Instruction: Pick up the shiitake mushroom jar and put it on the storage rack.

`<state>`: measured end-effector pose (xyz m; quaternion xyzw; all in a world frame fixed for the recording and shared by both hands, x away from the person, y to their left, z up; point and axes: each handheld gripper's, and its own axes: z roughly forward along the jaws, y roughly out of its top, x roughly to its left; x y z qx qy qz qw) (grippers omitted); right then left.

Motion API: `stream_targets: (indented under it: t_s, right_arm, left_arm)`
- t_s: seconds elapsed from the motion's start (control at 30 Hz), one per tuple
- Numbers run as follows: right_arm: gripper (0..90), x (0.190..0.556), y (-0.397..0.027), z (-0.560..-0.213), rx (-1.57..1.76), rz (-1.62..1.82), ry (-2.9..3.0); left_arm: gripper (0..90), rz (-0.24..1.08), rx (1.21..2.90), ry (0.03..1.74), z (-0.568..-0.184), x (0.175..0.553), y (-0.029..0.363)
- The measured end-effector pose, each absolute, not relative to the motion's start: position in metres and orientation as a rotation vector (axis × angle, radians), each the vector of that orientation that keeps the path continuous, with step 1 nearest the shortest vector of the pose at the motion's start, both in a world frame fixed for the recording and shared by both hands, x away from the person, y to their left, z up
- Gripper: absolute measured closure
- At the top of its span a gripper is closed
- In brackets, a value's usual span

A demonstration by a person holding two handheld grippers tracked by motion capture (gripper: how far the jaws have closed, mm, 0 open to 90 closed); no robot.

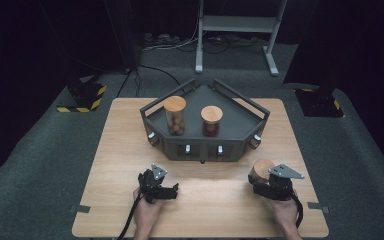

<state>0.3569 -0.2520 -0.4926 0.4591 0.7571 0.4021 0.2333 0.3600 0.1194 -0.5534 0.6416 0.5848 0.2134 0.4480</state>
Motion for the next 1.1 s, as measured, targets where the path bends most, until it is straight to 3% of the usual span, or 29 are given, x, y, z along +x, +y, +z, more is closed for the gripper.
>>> stream_targets:
  t_s: [1.1]
  right_arm:
    - [25.0, 0.367, -0.241, -0.471, 1.23, 1.137, 2.122]
  left_arm:
    - [2.0, 0.527, 1.586, 1.448, -0.553, 0.36, 0.119]
